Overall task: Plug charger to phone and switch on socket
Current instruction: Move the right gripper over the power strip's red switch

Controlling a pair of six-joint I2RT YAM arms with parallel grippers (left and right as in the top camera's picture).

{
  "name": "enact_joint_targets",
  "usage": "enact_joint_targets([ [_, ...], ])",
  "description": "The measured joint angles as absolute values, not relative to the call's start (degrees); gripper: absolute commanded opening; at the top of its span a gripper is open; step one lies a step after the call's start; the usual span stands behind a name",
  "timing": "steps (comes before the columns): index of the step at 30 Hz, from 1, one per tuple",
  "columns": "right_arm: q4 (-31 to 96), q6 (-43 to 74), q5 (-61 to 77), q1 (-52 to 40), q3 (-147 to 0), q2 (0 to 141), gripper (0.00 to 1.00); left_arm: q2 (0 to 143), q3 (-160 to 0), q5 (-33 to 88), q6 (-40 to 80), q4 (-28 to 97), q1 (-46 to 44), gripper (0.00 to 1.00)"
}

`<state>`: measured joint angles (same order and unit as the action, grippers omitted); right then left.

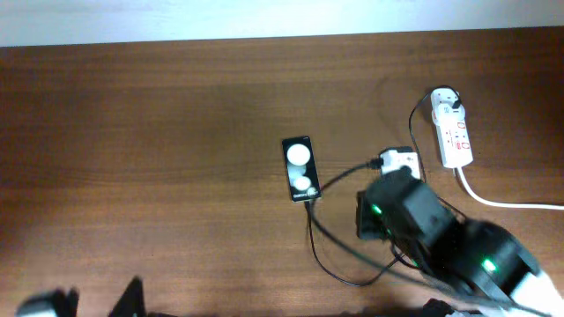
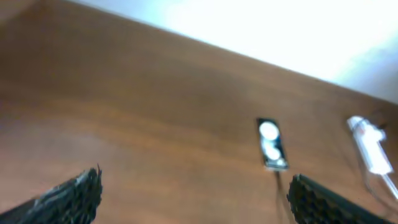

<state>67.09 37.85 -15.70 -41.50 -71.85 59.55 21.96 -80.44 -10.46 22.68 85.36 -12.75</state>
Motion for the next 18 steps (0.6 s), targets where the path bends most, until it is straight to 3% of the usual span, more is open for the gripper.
enact_joint_targets([
  [4, 69.7, 42.0, -16.4, -31.9, -71.9, 64.3, 0.04, 17.2, -80.5, -10.6, 23.0, 92.7, -8.5, 0.99],
  [13, 70.0, 42.8, -13.2, 4.4, -77.0, 76.3, 0.04, 15.8, -80.5, -10.6, 23.2, 92.6, -5.4, 0.99],
  [18, 70.4, 42.0, -9.0, 15.5, -87.7, 91.7, 0.04, 14.0, -80.5, -10.6, 23.2, 92.4, -4.8, 0.99],
])
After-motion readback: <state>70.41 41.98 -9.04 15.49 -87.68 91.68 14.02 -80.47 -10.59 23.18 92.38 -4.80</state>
